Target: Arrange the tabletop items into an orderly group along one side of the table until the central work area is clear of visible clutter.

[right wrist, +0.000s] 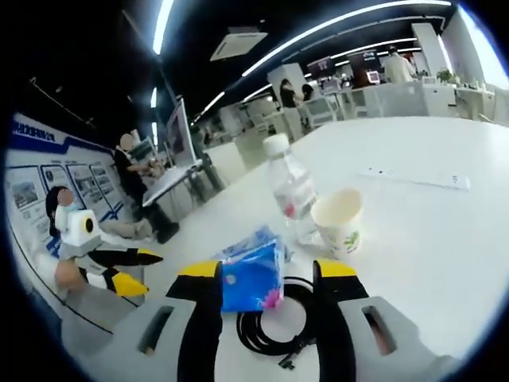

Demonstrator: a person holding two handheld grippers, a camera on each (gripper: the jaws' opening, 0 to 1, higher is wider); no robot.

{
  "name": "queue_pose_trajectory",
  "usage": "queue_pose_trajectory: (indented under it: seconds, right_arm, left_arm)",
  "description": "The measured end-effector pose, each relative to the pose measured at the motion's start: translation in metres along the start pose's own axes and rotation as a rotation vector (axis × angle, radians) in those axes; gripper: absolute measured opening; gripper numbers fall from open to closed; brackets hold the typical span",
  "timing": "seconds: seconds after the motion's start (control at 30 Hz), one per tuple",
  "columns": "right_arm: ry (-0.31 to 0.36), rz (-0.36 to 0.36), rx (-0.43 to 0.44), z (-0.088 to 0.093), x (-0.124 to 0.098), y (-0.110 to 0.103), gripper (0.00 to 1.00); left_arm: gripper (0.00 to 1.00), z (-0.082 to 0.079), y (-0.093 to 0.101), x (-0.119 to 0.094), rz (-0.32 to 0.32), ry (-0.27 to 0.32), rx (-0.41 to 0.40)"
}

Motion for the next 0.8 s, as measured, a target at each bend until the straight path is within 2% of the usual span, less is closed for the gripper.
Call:
queue_pose_trajectory:
  seconds: [0.27, 0.37, 0.5, 0.63, 0.73, 0.8]
  right_arm:
    - [-0.006, 0.029, 0.055, 0.010, 0.006, 0.003, 0.38]
    - [-0.014, 0.036, 0.068, 0.014, 0.007, 0.003, 0.37]
    - [-0.042, 0.041, 0.060, 0.021, 0.012, 0.004, 0.34]
    - [-0.062, 0.034, 0.047, 0.025, 0.018, 0.003, 0.31]
    - [-0.087, 0.027, 0.040, 0.032, 0.024, 0.004, 0.25]
    - [-0.102, 0.013, 0.044, 0.039, 0.027, 0.003, 0.16]
  left_arm:
    - [0.57, 0.002, -0.006, 0.017, -0.025, -0.030, -0.072]
    - [0.55, 0.007, -0.006, 0.029, -0.023, -0.060, -0.100]
    - [0.50, 0.013, -0.007, 0.039, -0.038, -0.094, -0.133]
    - [0.47, 0.016, -0.009, 0.049, -0.056, -0.095, -0.184]
    - [0.42, 0.023, -0.011, 0.055, -0.079, -0.123, -0.208]
    - [0.36, 0.032, -0.011, 0.055, -0.107, -0.178, -0.253]
Point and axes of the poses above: the point that each gripper's makers call its tool centre point, and the gripper's own axes: x roughly forward along the fingers, y roughly to its right, z roughly out of its underside, the point moved 2 cm from there along -x, roughly backward along the fingers, and after that the axes turned 11 degrees about z, right-handed, at the moved point
